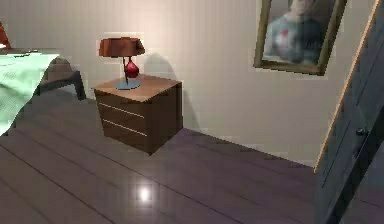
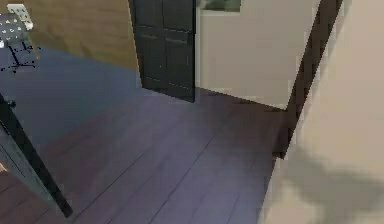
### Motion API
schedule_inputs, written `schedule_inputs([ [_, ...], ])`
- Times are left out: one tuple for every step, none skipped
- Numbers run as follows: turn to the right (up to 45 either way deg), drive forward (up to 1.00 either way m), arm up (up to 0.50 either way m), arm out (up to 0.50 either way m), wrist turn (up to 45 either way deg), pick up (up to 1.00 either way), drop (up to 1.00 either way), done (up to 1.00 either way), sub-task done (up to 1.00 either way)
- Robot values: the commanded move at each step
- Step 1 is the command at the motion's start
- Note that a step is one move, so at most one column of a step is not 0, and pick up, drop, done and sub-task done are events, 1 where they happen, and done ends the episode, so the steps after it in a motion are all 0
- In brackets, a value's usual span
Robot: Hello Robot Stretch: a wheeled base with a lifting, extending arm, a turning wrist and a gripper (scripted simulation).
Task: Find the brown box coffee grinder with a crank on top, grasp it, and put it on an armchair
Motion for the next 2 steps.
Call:
schedule_inputs([
  [30.0,0.0,0.0,0.0,0.0,0.0,0.0,0.0,0.0],
  [0.0,0.1,0.0,0.0,0.0,0.0,0.0,0.0,0.0],
])
